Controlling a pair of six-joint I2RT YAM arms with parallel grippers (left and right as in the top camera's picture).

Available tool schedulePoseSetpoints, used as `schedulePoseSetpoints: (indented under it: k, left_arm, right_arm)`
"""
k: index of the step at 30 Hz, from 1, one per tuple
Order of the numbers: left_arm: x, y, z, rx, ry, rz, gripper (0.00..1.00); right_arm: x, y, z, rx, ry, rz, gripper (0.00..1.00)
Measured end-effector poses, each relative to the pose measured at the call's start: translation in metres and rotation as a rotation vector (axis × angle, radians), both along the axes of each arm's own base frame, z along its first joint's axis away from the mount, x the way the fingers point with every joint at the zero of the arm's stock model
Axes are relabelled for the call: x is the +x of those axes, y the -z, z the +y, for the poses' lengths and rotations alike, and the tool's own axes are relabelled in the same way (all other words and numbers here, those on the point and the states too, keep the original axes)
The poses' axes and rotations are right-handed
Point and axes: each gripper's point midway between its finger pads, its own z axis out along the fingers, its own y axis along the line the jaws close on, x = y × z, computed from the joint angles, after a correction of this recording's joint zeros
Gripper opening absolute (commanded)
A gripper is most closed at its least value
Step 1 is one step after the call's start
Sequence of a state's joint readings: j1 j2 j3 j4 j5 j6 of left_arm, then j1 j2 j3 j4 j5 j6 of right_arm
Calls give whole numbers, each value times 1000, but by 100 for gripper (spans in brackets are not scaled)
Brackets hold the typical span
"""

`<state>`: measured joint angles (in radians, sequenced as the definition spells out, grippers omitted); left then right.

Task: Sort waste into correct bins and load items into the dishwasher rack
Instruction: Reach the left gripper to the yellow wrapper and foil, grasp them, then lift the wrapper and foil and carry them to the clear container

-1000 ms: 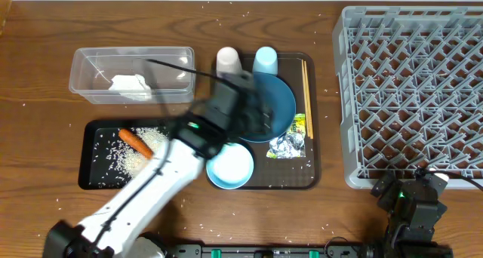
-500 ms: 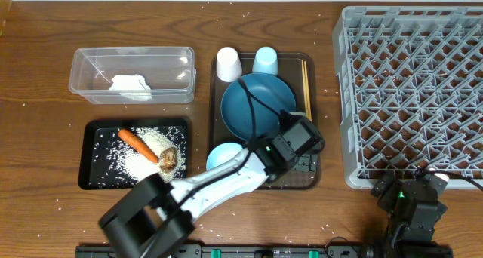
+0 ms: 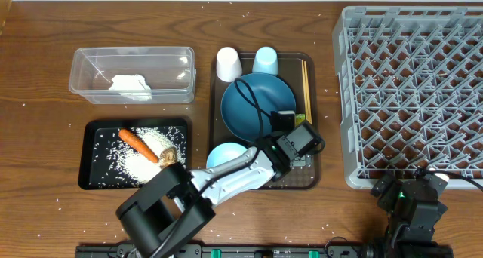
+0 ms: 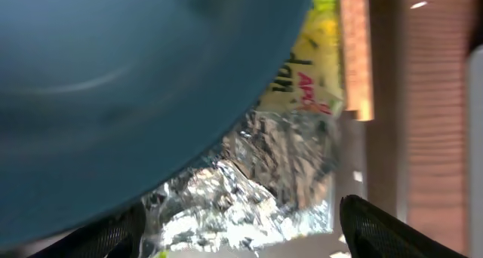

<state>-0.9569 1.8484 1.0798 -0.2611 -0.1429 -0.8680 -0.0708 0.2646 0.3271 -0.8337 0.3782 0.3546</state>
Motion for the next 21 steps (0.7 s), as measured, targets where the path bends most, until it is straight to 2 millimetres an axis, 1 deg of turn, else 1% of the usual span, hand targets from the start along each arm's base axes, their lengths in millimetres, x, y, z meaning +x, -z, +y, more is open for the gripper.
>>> schedulePoseSetpoints:
  k: [3,9,13,16,18,21]
  left_arm:
    - [0,12,3,33,-4,4,83]
    - [-1,11,-7,20,10,-26,83]
    - [-5,11,-8,34,18,-34,82]
    - [-8,14,-2,64,18,-26,75]
    - [-9,15,3,87,18,-21,70]
    - [-11,17,7,105,15,-13,52]
  right_arm:
    - [0,0,0,0,0,0,99]
    - [0,0,0,0,0,0,99]
    - [0,0,0,0,0,0,99]
    - [0,0,0,0,0,0,99]
    - [0,0,0,0,0,0,99]
    - [0,0,0,0,0,0,99]
